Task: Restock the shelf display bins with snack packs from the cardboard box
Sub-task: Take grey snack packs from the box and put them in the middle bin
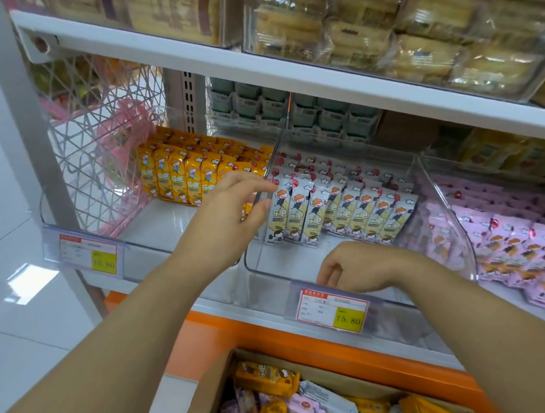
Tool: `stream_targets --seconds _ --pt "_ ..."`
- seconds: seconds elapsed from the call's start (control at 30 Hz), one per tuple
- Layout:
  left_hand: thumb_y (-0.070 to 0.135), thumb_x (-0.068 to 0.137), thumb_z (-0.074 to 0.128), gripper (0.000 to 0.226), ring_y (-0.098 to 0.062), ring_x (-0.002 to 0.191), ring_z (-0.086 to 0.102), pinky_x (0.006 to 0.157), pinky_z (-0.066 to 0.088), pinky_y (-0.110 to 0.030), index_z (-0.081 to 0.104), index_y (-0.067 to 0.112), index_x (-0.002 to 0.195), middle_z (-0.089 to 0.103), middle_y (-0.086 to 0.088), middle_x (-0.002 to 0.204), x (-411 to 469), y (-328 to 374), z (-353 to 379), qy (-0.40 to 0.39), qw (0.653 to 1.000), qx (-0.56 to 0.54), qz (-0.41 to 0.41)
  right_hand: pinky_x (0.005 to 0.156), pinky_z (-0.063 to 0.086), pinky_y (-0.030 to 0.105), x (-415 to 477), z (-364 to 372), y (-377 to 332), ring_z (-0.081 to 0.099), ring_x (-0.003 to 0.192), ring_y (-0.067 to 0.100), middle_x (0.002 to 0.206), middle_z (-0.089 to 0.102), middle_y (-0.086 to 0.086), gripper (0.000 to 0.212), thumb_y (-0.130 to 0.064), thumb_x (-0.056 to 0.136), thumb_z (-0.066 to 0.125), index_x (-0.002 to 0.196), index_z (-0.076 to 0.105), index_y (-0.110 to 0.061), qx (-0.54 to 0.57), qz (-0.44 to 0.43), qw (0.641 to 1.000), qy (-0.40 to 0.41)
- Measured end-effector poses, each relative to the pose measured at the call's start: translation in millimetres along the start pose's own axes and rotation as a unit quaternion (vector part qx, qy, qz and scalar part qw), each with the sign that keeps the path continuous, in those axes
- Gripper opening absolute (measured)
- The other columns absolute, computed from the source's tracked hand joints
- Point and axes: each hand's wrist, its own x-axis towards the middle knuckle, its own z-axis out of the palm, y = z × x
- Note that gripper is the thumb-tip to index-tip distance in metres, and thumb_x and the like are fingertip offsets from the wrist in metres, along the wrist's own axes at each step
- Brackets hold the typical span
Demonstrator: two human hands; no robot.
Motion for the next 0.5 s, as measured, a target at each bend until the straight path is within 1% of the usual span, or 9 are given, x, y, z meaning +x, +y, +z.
stream_targets --seconds 0.1,0.17,0.2,0.27,0.33,0.37,0.4,0.43,0.5 --pt "0.018 0.096 0.054 0.025 -0.005 0.104 0.050 0.094 0.038 -0.011 0.064 0.022 0.119 0.050 0.006 0.123 0.2 -0.1 0.1 0.002 1.000 0.006 0.001 0.076 0.054 0.023 6.6 -0.6 -0.4 0.065 0.084 0.014 0.101 0.071 0.001 0.027 -0.021 0.085 0.070 0.108 0.068 -0.007 -0.021 0.004 0.998 0.051" --pt "0.017 0.096 0.054 0.025 -0.004 0.107 0.048 0.095 0.036 -0.015 0.064 0.020 0.119 0.049 0.006 0.123 0.4 -1.0 0.5 0.003 1.000 0.018 0.004 0.063 0.049 0.015 7.1 -2.7 -0.2 0.063 0.077 0.011 0.102 0.069 0.002 0.030 -0.023 0.082 0.073 0.108 0.068 -0.008 -0.025 -0.004 0.993 0.116" --pt "0.017 0.096 0.054 0.025 -0.004 0.110 0.045 0.093 0.033 -0.013 0.065 0.020 0.118 0.047 0.006 0.124 0.3 -1.1 -0.2 0.004 1.000 0.024 0.007 0.063 0.046 0.014 6.0 -4.3 -0.5 0.061 0.080 0.010 0.101 0.067 0.000 0.029 -0.023 0.082 0.072 0.108 0.068 -0.010 -0.021 -0.020 0.988 0.151" --pt "0.023 0.095 0.056 0.025 -0.005 0.115 0.044 0.095 0.030 -0.014 0.065 0.020 0.118 0.048 0.005 0.125 0.4 0.9 -3.1 0.016 0.999 0.037 0.026 0.072 0.047 0.015 1.0 -9.1 -3.1 0.061 0.089 0.011 0.098 0.063 -0.006 0.025 -0.020 0.083 0.070 0.107 0.066 -0.014 0.023 -0.070 0.974 0.214" --pt "0.041 0.092 0.051 0.036 -0.011 0.119 0.048 0.110 0.029 -0.032 0.064 0.024 0.120 0.056 0.006 0.123 -0.4 6.0 -5.4 0.008 0.996 0.070 0.049 0.077 0.047 0.015 -8.5 -14.6 -11.3 0.060 0.090 0.008 0.094 0.062 -0.010 0.022 -0.019 0.083 0.069 0.105 0.066 -0.017 0.045 -0.135 0.952 0.270" --pt "0.051 0.089 0.045 0.045 -0.012 0.122 0.047 0.116 0.019 -0.043 0.061 0.028 0.124 0.059 0.009 0.123 -1.9 10.7 -6.4 -0.009 0.994 0.096 0.051 0.078 0.046 0.013 -14.2 -17.7 -16.9 0.059 0.088 0.004 0.092 0.063 -0.012 0.022 -0.020 0.082 0.070 0.103 0.067 -0.018 0.039 -0.169 0.940 0.295" --pt "0.058 0.086 0.040 0.052 -0.010 0.125 0.045 0.118 0.006 -0.047 0.057 0.033 0.128 0.060 0.012 0.122 -3.7 15.4 -6.8 -0.028 0.992 0.117 0.049 0.077 0.043 0.010 -19.4 -20.3 -21.9 0.058 0.088 0.000 0.091 0.063 -0.016 0.022 -0.020 0.081 0.070 0.103 0.068 -0.018 0.033 -0.202 0.926 0.316" --pt "0.061 0.085 0.038 0.055 -0.009 0.128 0.043 0.116 -0.004 -0.047 0.053 0.037 0.131 0.061 0.014 0.122 -5.6 19.5 -6.2 -0.041 0.989 0.130 0.048 0.077 0.041 0.007 -25.0 -22.5 -26.2 0.056 0.088 -0.003 0.090 0.061 -0.021 0.022 -0.020 0.080 0.071 0.102 0.069 -0.019 0.027 -0.232 0.913 0.333" --pt "0.061 0.088 0.043 0.050 -0.007 0.129 0.041 0.114 -0.014 -0.048 0.050 0.040 0.133 0.060 0.014 0.124 -8.2 24.6 -5.4 -0.038 0.989 0.131 0.052 0.077 0.038 0.005 -33.1 -26.2 -30.3 0.053 0.087 -0.009 0.089 0.055 -0.025 0.025 -0.021 0.080 0.073 0.105 0.069 -0.019 0.000 -0.275 0.889 0.366"
